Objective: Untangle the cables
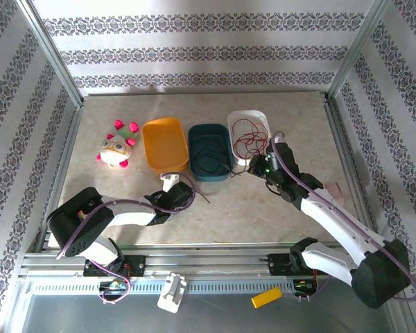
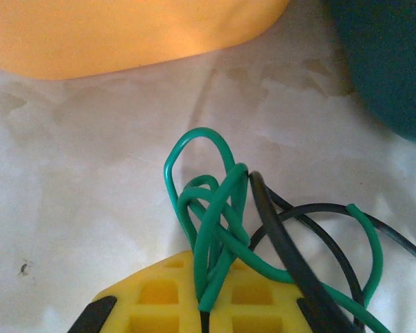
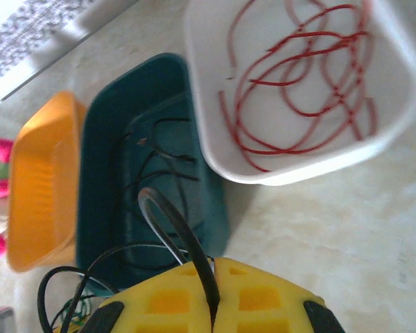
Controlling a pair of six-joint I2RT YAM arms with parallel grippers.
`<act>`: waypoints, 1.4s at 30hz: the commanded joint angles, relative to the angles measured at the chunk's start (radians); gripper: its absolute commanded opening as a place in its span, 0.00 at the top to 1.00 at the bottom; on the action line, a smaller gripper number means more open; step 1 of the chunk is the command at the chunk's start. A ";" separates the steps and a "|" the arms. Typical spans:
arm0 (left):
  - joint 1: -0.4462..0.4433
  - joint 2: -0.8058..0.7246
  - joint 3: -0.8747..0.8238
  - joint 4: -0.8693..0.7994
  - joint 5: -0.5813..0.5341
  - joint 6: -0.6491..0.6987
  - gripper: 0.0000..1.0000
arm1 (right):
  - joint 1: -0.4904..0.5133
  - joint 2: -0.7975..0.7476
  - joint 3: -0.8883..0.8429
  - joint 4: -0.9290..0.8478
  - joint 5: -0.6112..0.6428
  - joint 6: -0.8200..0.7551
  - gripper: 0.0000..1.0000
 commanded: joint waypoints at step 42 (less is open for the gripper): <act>0.022 -0.426 -0.262 0.198 0.169 0.127 1.00 | 0.328 0.367 0.055 0.152 -0.265 -0.161 0.52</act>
